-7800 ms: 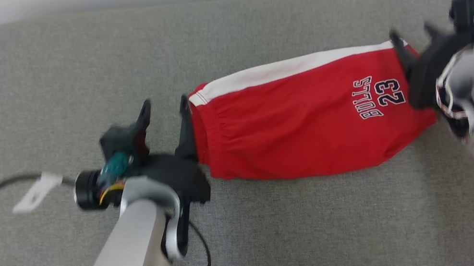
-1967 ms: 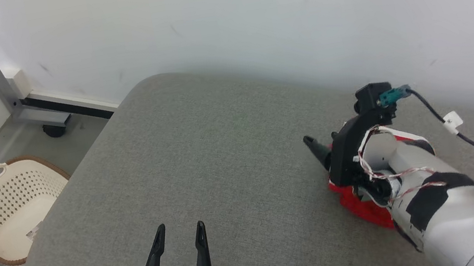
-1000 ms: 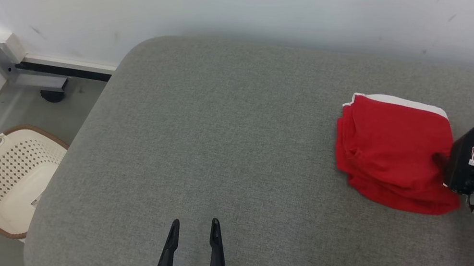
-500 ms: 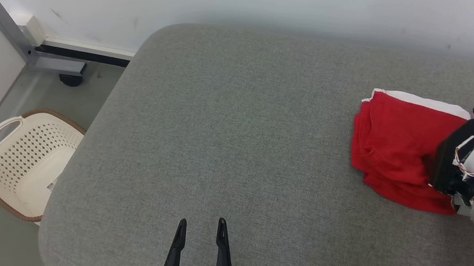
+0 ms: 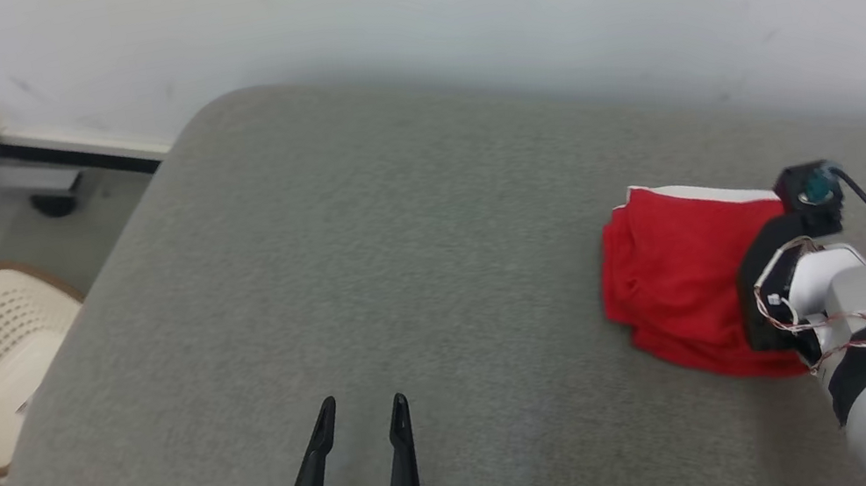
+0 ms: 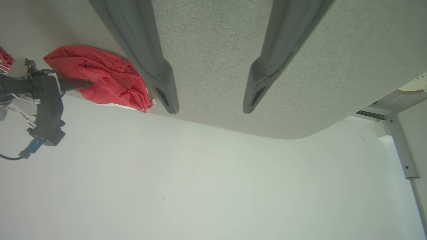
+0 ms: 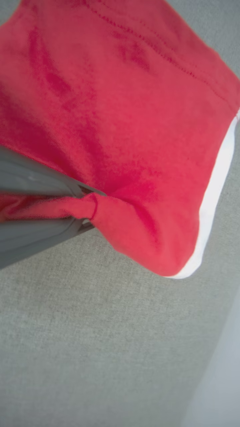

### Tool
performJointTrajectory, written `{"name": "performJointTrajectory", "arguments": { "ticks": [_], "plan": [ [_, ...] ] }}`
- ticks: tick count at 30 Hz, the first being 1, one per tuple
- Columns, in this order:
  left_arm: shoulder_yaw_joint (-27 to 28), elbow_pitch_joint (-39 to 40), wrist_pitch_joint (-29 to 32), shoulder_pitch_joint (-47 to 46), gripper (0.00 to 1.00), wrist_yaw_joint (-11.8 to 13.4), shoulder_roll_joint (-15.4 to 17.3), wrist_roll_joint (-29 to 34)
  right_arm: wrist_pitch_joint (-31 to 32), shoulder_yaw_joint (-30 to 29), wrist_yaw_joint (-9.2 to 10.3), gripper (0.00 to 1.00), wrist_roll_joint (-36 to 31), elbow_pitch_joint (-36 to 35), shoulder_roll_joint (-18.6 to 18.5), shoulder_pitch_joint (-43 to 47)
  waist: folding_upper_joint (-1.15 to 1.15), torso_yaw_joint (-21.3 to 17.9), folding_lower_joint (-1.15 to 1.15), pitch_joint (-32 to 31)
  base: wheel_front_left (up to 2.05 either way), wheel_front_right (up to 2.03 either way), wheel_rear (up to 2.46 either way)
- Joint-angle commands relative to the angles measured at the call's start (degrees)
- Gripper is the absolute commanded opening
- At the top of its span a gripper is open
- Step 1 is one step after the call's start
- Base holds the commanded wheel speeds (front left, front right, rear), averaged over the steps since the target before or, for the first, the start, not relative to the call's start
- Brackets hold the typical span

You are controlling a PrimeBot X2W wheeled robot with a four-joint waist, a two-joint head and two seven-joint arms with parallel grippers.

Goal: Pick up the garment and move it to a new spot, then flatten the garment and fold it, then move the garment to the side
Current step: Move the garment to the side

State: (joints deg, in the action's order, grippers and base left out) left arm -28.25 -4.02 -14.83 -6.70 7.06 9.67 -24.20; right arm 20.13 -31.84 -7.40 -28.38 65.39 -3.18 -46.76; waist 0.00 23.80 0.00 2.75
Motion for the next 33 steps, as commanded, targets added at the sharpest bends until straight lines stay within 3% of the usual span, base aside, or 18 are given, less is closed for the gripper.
{"name": "performJointTrajectory", "arguments": {
  "ticks": [1, 6, 9, 16, 23, 27, 33],
  "plan": [
    [-0.2, 0.3, -0.3, -0.4, 1.00, -0.3, -0.4, 0.0, -0.6, 2.5, -0.11, 0.00, -1.2, 0.7, -1.6, -1.4, 0.00, -5.5, 0.00, -0.7, 0.00, 0.00, 0.00],
    [-1.7, -0.2, -0.3, -2.2, 1.00, -1.3, -1.5, 0.5, -2.7, 11.8, -0.07, 0.00, -3.7, 5.0, -7.2, -5.2, 0.00, -9.2, 0.00, 0.2, 0.00, 0.00, 0.00],
    [-2.5, -0.5, -0.4, -3.2, 1.00, -1.9, -2.3, 0.6, -3.5, 15.5, -0.07, 0.00, -4.2, 6.8, -11.9, -6.3, 0.00, -9.4, 0.00, 1.4, 0.00, 0.00, 0.00],
    [-3.2, -0.7, -0.3, -4.3, 1.00, -2.7, -2.6, 0.3, -5.6, 24.0, -0.07, 0.00, -1.2, 8.5, -16.4, -7.0, 0.00, -8.2, 0.00, 3.3, 0.00, 0.00, 0.00],
    [-2.6, 0.2, 0.2, -3.8, 1.00, -2.1, -1.2, 0.3, -2.6, 35.2, -0.06, 0.00, 9.4, 8.5, -24.0, -3.3, 0.00, -7.5, 0.00, 3.4, 0.00, 0.00, 0.00],
    [-2.2, 1.1, 0.5, -3.2, 1.00, -1.5, -0.5, 0.3, -3.8, 42.0, -0.06, 0.00, 15.1, 8.5, -28.9, -5.0, 0.00, -8.2, 0.00, 3.8, 0.00, 0.00, 0.00],
    [-2.2, 2.1, 1.1, -3.7, 1.00, -1.1, 0.0, 0.2, -7.9, 50.5, -0.06, 0.00, 23.4, 8.3, -32.4, -8.0, 0.00, -9.3, 0.00, 4.8, 0.00, 0.00, 0.00]
  ]
}}
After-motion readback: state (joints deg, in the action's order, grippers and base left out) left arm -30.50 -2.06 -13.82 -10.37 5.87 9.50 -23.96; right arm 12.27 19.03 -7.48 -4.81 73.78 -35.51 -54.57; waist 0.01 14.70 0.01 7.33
